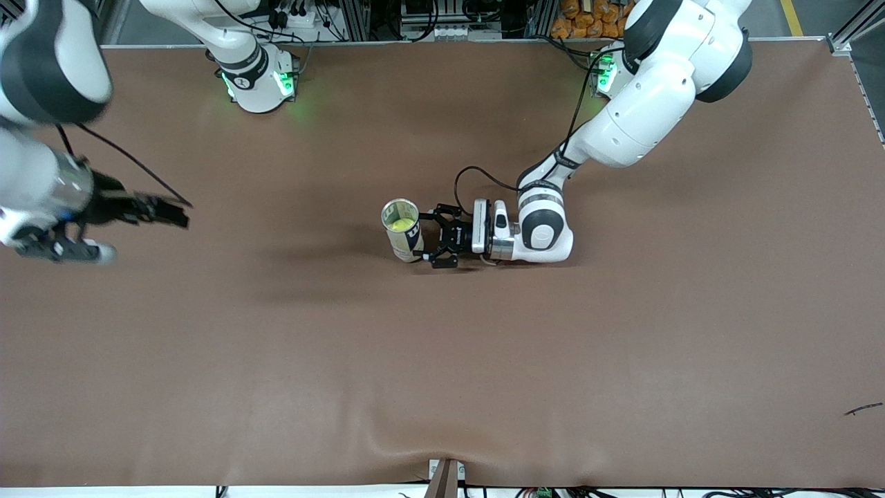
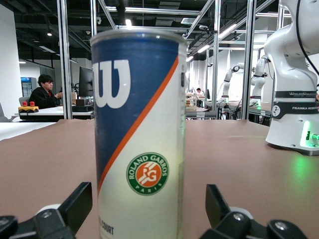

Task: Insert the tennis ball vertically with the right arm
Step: 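Lower the can upright onto the table and open the left gripper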

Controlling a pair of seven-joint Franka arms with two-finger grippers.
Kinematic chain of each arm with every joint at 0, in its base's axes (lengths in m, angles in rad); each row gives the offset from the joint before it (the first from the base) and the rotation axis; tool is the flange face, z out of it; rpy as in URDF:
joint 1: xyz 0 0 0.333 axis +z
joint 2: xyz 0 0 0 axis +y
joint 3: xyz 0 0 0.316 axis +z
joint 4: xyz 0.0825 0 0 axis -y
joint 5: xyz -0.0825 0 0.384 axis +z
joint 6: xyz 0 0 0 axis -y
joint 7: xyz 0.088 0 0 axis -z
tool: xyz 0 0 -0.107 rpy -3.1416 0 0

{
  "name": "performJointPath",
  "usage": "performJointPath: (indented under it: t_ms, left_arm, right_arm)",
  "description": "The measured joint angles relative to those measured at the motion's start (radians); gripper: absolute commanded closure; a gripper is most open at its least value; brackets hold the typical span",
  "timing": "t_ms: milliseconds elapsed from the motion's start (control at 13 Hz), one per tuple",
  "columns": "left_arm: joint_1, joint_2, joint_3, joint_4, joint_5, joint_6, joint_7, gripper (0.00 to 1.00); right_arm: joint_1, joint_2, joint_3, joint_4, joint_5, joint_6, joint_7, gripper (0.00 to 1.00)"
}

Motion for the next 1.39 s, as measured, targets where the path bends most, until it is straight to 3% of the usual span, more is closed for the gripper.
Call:
performJointPath:
  t_ms: [154,386,772,1003,1389]
  left_arm:
    - [0.017,-0.047,-0.001,-0.051,0.009,-0.002,-0.013,0.0]
    - [0.072,-0.133,-0.001,-0.112,0.11,-0.003,-0.053,0.0]
    - [0.166,-0.188,-0.004,-0.136,0.275,-0.01,-0.131,0.0]
    - [0.192,-0.207,-0.004,-0.136,0.348,-0.01,-0.195,0.0]
    - [0.247,-0.273,-0.004,-0.129,0.512,-0.048,-0.359,0.0]
  right_arm:
    - [-0.034,-0.078,0.002,-0.004,-0.012,-0.057,-0.074,0.0]
    - [-0.093,-0.135,0.0,0.01,-0.015,-0.122,-0.144,0.0]
    - [-0.096,-0.135,0.035,0.031,-0.026,-0.111,-0.071,0.0]
    - [-0.097,-0.128,0.042,0.031,-0.074,-0.074,-0.13,0.0]
    - [-0.103,-0.115,0.04,0.031,-0.077,-0.055,-0.148,0.0]
